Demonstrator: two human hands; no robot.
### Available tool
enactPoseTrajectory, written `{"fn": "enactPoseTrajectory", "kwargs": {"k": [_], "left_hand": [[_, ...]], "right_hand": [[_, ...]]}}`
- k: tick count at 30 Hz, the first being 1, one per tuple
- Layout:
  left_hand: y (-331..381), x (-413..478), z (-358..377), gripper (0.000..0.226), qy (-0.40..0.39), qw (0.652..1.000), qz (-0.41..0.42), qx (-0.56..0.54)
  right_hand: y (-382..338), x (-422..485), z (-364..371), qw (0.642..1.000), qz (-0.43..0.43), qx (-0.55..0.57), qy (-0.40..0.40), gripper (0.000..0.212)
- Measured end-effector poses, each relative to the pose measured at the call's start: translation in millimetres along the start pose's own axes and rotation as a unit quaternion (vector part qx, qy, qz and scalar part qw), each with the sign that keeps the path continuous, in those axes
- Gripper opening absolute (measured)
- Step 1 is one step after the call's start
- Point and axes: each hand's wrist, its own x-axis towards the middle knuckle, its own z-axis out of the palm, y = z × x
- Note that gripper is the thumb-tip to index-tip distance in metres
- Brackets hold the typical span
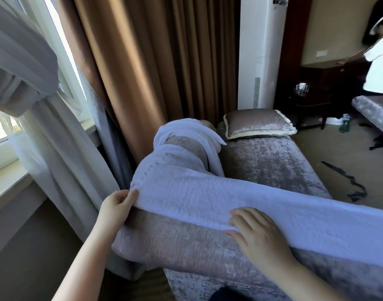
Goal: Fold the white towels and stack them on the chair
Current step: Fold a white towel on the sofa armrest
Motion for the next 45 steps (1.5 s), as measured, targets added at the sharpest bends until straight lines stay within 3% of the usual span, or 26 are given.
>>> {"fn": "enactPoseTrajectory", "kwargs": {"k": [9, 15, 17, 21, 26, 29, 33, 34, 35, 37, 38, 40, 42, 45], "left_hand": [[-2, -10, -39, 0.020, -0.121, 0.990, -0.057, -0.040], [0, -26, -19, 0.008, -0.055, 0.996, 0.005, 0.069], [9, -26, -12, 0.025, -0.038, 0.995, 0.018, 0.088], [21, -11, 4, 0.028, 0.025, 0.997, 0.009, 0.078], [27, 13, 18, 0.033, -0.006, 0.995, -0.056, 0.080], [19, 16, 16, 0.030, 0.018, 0.996, -0.040, 0.076], [13, 6, 25, 0.016, 0.083, 0.995, -0.032, 0.054], [15, 3, 29, 0.009, 0.095, 0.990, -0.022, 0.099], [16, -1, 33, 0.020, 0.125, 0.975, 0.009, 0.182], [20, -7, 44, 0.045, 0.178, 0.915, 0.124, 0.339], [26, -12, 52, 0.052, 0.198, 0.890, 0.183, 0.367], [51, -31, 77, 0.043, 0.190, 0.874, 0.286, 0.344], [73, -53, 113, 0.018, 0.132, 0.868, 0.381, 0.290], [103, -82, 170, 0.021, 0.041, 0.853, 0.462, 0.240]], "right_hand": [[-12, -16, -18, 0.998, -0.032, 0.044, 0.038, 0.026], [-9, -17, -16, 0.997, -0.054, 0.044, -0.034, 0.018], [-5, -11, -21, 0.995, -0.030, 0.082, -0.043, 0.021], [15, 9, -28, 0.994, 0.033, 0.097, -0.036, 0.024], [48, 26, -12, 0.984, 0.145, 0.045, -0.093, 0.010], [51, 21, -7, 0.964, 0.222, 0.063, -0.129, 0.020], [48, 22, -7, 0.960, 0.233, 0.063, -0.143, 0.029], [48, 22, -7, 0.960, 0.231, 0.063, -0.144, 0.029], [48, 21, -6, 0.961, 0.230, 0.064, -0.142, 0.029], [47, 21, -6, 0.961, 0.233, 0.067, -0.130, 0.028], [45, 21, -6, 0.963, 0.234, 0.070, -0.116, 0.027], [42, 19, -7, 0.970, 0.221, 0.079, -0.065, 0.029], [41, 12, -13, 0.977, 0.192, 0.088, -0.008, 0.029], [57, -13, -37, 0.984, 0.165, 0.064, 0.031, 0.025]]}}
